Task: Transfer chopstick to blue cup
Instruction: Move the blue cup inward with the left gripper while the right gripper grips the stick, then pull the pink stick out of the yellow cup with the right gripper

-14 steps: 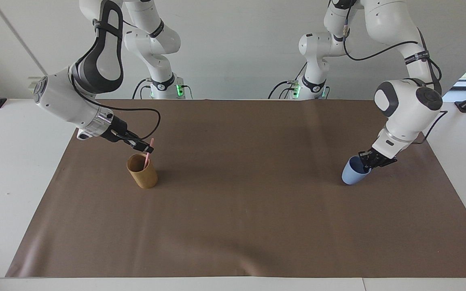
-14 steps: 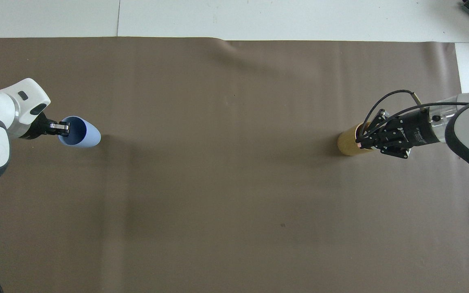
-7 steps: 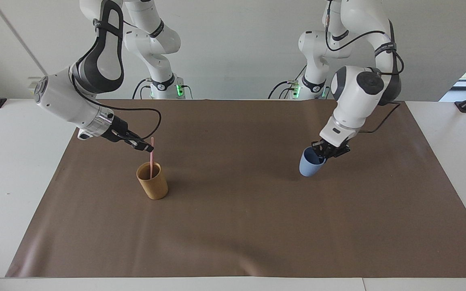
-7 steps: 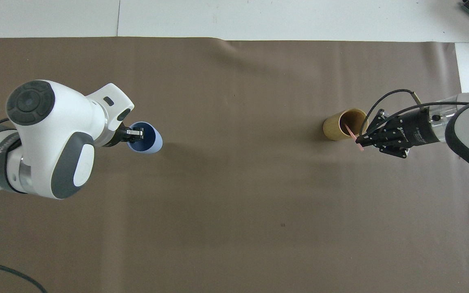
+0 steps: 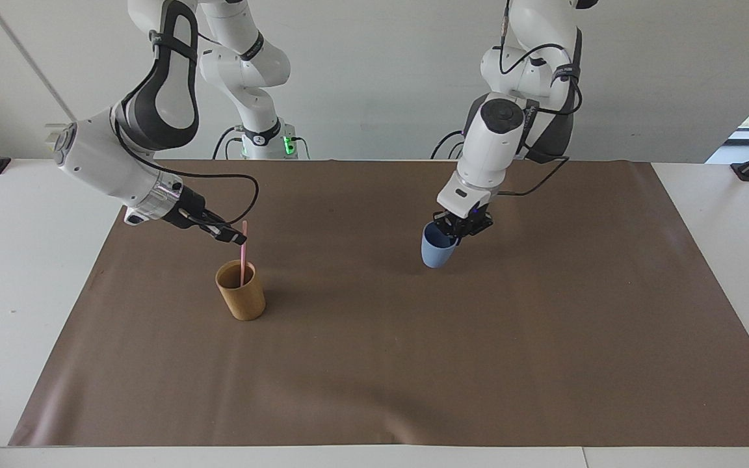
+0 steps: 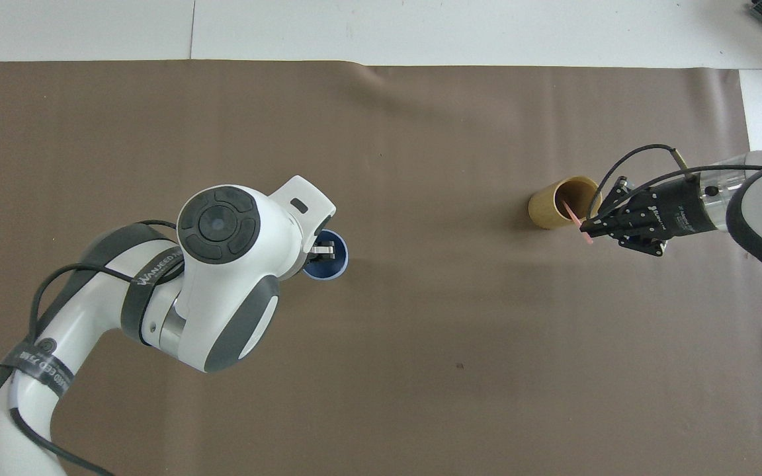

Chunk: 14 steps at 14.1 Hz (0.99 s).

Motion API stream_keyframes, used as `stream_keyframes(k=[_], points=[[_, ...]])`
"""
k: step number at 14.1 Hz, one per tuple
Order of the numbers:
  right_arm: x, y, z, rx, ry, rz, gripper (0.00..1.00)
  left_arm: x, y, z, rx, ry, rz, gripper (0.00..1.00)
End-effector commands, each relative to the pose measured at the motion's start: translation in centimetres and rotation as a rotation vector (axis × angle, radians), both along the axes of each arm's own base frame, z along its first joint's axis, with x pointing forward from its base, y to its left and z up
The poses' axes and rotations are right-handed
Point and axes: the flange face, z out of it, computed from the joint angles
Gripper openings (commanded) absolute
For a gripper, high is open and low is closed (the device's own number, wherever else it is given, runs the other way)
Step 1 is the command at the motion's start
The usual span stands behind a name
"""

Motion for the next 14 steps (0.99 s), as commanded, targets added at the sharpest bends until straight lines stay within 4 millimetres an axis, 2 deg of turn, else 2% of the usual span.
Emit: stream_keyframes(k=[1, 3, 4, 6, 8, 11, 14], points=[[1.0, -0.5, 1.8, 0.022, -0.023, -0.031, 0.0, -0.5, -2.6, 1.2, -0.001, -0.031, 0.031, 0.0], [1.1, -0.6, 2.6, 0.023, -0.034, -0.034, 0.0, -1.0, -5.7, -0.5, 0.015, -0.012, 0.041, 0.0], [1.1, -0.6, 3.4, 0.026, -0.044, -0.033, 0.0, -0.8, -6.5, -0.6, 0.007, -0.021, 0.046, 0.0], [1.2, -0.8, 5.8, 0.045, -0.03, -0.036, 0.0, -0.7, -7.3, -0.2, -0.009, -0.029, 0.043, 0.0], [0.9, -0.4, 8.7, 0.09, -0.006, -0.036, 0.0, -1.7, -9.0, -1.4, 0.0, -0.017, 0.016, 0.0], [-0.3, -0.2, 12.9, 0.102, 0.007, -0.042, 0.0, -1.5, -9.5, -1.9, -0.017, -0.033, 0.012, 0.0], [-2.7, 0.7, 17.4, 0.154, 0.012, -0.049, 0.0, -1.9, -9.9, -3.0, -0.007, -0.023, 0.001, 0.0]])
